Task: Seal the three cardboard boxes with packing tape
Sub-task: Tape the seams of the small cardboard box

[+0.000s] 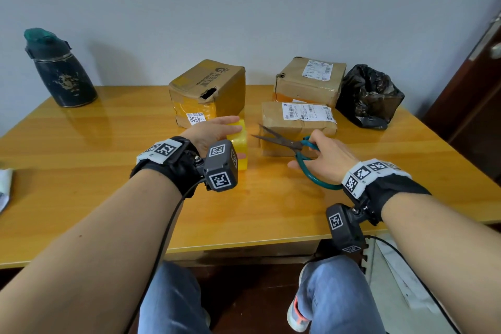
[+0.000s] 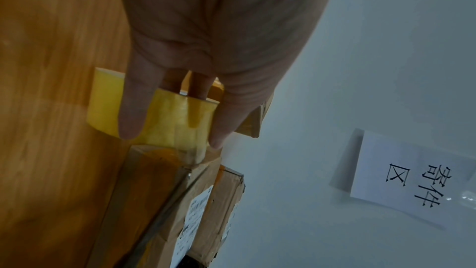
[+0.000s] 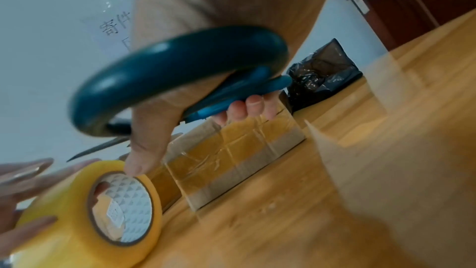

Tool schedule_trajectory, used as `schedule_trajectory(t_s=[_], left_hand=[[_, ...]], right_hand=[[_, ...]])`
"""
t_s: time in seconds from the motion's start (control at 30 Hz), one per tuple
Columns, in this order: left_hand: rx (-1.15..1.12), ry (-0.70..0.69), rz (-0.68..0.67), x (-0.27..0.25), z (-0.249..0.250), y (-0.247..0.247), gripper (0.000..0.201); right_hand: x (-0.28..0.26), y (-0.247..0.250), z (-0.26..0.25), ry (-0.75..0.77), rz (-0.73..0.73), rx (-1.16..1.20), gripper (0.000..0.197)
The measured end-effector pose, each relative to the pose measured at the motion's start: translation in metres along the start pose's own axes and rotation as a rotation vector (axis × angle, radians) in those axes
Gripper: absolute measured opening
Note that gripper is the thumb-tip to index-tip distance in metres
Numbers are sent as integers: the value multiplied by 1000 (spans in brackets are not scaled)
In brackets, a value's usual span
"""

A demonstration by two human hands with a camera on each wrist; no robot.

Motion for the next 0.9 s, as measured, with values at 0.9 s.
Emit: schedule_trajectory(t_s=[0.9], left_hand=[[-174,-45,-39,9,-8,7,92]], right_hand=[[29,6,-57,266,291,-522,75]])
Point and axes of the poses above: each hand's wrist, its own x-axis towards the middle knuckle, its own y-axis out of the back of the hand, z = x × y, the point moved 4 cm from there along x, towards the middle knuckle, and after that the axes turned 9 degrees about -x, right-handed, at the moved point
